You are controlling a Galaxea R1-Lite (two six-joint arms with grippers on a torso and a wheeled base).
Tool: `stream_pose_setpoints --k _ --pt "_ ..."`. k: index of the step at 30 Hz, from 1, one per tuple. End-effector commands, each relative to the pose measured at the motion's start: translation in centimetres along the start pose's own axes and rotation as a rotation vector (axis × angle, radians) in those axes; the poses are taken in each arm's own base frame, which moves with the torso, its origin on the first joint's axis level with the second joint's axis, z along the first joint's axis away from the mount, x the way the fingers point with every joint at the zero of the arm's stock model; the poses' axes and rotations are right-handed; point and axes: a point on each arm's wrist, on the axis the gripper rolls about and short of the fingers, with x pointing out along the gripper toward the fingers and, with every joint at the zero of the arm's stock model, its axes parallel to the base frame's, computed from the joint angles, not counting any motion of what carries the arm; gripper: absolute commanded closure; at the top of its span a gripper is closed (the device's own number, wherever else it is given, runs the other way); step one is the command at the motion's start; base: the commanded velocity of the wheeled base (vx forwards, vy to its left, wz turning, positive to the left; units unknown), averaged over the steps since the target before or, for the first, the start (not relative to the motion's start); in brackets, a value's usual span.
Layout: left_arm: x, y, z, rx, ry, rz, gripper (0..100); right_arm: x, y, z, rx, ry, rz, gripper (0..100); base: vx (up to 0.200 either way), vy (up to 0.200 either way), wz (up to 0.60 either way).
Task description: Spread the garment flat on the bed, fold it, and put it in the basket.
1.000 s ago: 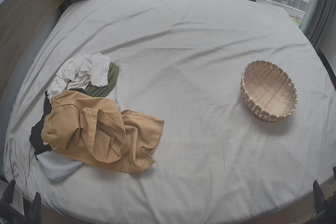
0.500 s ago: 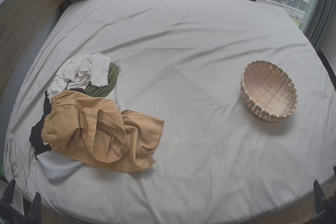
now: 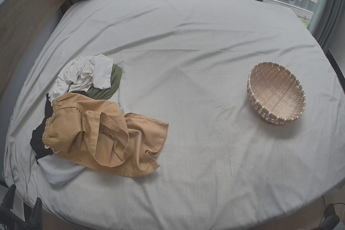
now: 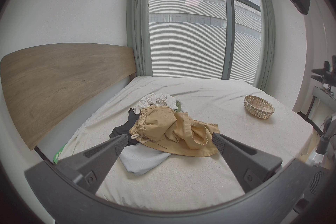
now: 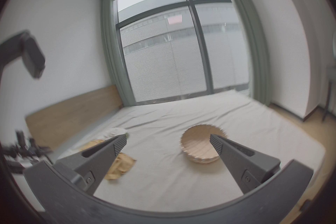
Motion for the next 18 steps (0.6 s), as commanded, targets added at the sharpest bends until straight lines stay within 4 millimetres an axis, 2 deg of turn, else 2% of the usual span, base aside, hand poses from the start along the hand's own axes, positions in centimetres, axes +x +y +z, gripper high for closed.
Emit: stream_pose_setpoints --k 1,3,4,6,10,13,16,18 --pt "0.0 0.0 -0.5 0.002 0.004 0.0 0 11.0 1.7 -0.7 0.247 0.332 0.199 0 0.0 0.0 0.0" --pt "0.0 0.0 -0.5 0.002 0.004 0.0 0 11.7 1.9 -0.9 0.246 0.343 0.204 0 0.0 0.0 0.0" --pt "0.0 0.0 -0.5 0.002 0.004 0.0 0 13.8 2.5 -2.0 0.245 0.399 0.22 0 0.0 0.0 0.0" --pt "0.0 0.0 -0.5 0.002 0.004 0.0 0 15.2 2.8 -2.6 0.245 0.43 0.22 0 0.0 0.0 0.0" --pt "0.0 0.0 -0.5 0.002 0.004 0.0 0 17.0 3.4 -4.2 0.243 0.501 0.226 0 0.0 0.0 0.0" --pt "0.0 0.0 -0.5 0.004 0.004 0.0 0 19.0 4.1 -6.1 0.245 0.57 0.229 0 0.0 0.0 0.0" --pt "0.0 0.0 -0.5 0.002 0.004 0.0 0 19.9 4.5 -7.2 0.248 0.599 0.233 0 0.0 0.0 0.0" --pt "0.0 0.0 -0.5 0.002 0.004 0.0 0 21.4 5.2 -8.4 0.26 0.608 0.245 0 0.0 0.0 0.0"
